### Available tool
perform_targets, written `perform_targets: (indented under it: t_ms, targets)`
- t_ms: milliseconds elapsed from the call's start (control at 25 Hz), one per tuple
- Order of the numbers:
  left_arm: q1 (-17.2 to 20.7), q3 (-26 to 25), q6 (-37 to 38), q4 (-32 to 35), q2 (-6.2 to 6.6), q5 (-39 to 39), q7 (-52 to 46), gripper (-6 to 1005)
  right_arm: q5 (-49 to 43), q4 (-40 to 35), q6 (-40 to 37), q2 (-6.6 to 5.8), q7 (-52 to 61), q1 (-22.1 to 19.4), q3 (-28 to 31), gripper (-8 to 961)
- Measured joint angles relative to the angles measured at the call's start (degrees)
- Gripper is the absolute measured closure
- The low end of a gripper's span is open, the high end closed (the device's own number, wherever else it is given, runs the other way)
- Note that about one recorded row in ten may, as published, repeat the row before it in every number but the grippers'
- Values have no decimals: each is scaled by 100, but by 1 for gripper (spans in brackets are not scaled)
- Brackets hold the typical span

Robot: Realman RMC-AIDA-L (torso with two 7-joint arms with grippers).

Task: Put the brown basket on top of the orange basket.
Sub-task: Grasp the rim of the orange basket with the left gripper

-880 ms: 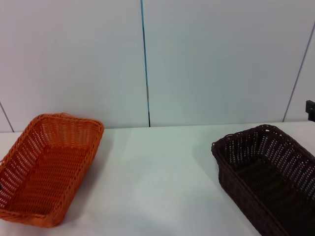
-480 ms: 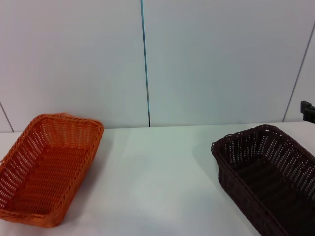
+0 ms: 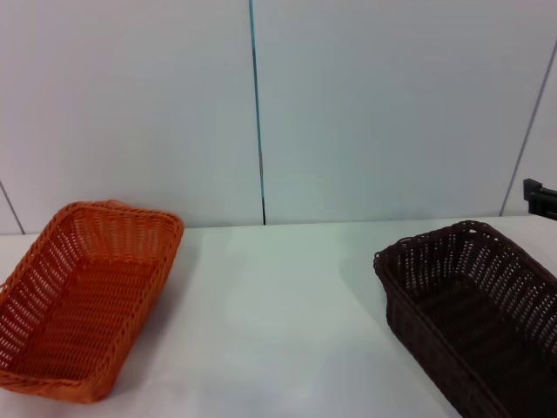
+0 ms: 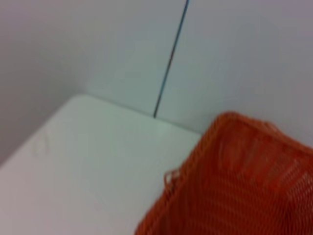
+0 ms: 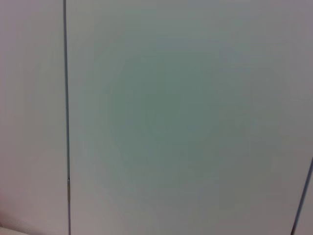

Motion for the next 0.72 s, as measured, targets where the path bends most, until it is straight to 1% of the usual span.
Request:
perform_targets:
  t_ms: [160,280,360,440,720]
  targets:
    - [-920,-664,-806,718,3,-57,-7,200,-10,-17,-20,-1,-6,27,14,36]
    - [-1668,-1346,-1362,1557,12,-238,24,201,-103,-18,4,-4,-10,95,22,36]
    - [-1979,-1693,-1470,2010,20,-273,95,201,-158,-40,41,-3,-11,144,21,36]
    - [-2170,-1981,-1421,2374,21,-284,179,201,-169,-77,62,1,-12,181,3,36]
    - [-2389,-2441,-984,3186,41,-511,209,200,-172,-124,42,3,-13,297,-8,36]
